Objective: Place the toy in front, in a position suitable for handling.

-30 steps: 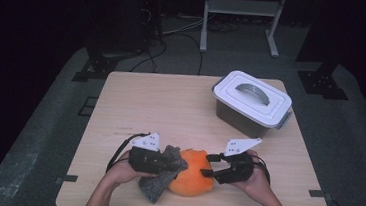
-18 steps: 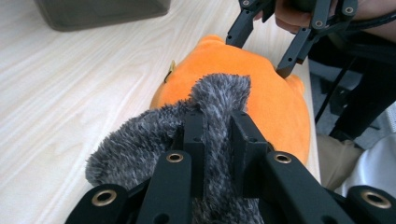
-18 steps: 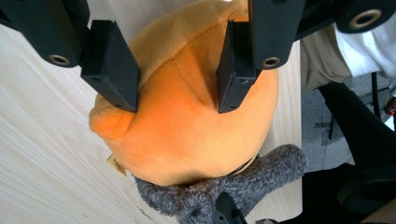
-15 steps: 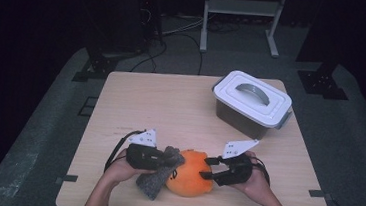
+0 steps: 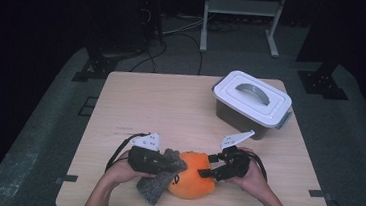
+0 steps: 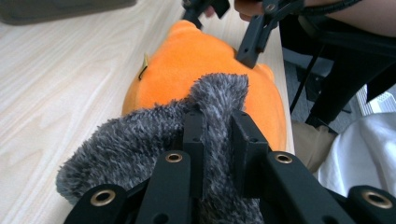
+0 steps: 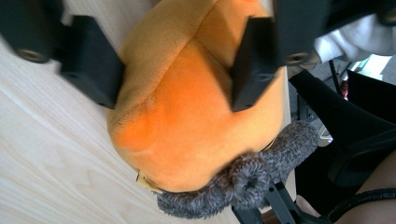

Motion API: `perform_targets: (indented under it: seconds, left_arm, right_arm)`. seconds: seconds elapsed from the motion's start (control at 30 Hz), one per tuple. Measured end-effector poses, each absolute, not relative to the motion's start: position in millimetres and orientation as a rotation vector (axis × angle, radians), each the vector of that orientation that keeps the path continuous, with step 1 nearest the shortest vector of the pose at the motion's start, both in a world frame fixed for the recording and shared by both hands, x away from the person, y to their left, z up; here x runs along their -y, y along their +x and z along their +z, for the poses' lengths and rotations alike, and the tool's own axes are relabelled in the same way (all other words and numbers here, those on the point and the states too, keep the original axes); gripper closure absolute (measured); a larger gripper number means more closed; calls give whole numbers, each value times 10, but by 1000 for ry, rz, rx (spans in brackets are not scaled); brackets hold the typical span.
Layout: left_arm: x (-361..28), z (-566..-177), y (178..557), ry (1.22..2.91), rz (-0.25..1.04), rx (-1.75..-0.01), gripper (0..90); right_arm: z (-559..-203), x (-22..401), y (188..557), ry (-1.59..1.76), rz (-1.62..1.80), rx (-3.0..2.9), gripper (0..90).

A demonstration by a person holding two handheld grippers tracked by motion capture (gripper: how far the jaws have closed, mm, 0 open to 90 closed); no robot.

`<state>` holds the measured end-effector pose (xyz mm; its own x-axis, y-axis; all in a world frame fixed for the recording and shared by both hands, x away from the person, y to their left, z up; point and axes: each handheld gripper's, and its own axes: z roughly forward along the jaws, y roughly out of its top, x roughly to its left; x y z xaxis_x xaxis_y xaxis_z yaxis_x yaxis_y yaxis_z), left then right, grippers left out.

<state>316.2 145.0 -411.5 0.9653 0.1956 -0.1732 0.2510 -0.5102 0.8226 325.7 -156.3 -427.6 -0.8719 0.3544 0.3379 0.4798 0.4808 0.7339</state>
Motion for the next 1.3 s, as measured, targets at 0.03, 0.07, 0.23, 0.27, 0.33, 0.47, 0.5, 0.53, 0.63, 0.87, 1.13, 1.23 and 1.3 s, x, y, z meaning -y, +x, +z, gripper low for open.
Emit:
perform_targets:
  seconds: [0.03, 0.07, 0.23, 0.27, 0.33, 0.47, 0.5, 0.53, 0.63, 0.87, 1.13, 1.23, 1.3]
  left_arm:
    - [-1451, -4110, 3169, 2114, -72, -321, 777]
    - [-1448, -4099, 3182, 2105, -76, -327, 777]
    - [-1389, -3942, 3260, 2061, -23, -341, 778]
    - [-1370, -3907, 3280, 2049, -15, -343, 778]
    - [-1333, -3848, 3317, 2044, 26, -354, 777]
    - [-1354, -3852, 3368, 2069, 67, -381, 777]
    - [-1373, -3883, 3371, 2083, 66, -394, 778]
    - [-1399, -3927, 3374, 2086, 51, -403, 777]
    - [-1456, -4058, 3352, 2057, 0, -422, 777]
    - [-1446, -4111, 3199, 2050, -77, -370, 778]
    - [-1406, -4051, 3150, 2057, -73, -337, 778]
    - [-1425, -3963, 3186, 2022, -53, -340, 778]
    - [-1412, -3860, 3215, 1999, -26, -336, 778]
  right_arm:
    - [-4257, 1559, 3251, -713, -1353, 2612, 486]
    - [-4240, 1555, 3241, -700, -1358, 2634, 533]
    - [-4095, 1493, 3202, -594, -1435, 2777, 613]
    - [-4060, 1469, 3197, -567, -1457, 2798, 612]
    - [-4009, 1419, 3184, -509, -1482, 2847, 612]
    - [-4022, 1419, 3191, -437, -1494, 2854, 612]
    - [-4036, 1443, 3196, -433, -1493, 2851, 612]
    - [-4049, 1476, 3204, -440, -1494, 2836, 611]
    - [-4111, 1573, 3221, -474, -1471, 2782, 575]
    - [-4013, 1647, 3262, -563, -1465, 2609, 347]
    - [-4163, 1466, 3216, -565, -1366, 2676, 461]
    - [-4109, 1474, 3203, -514, -1400, 2747, 543]
    - [-4053, 1448, 3192, -467, -1414, 2774, 552]
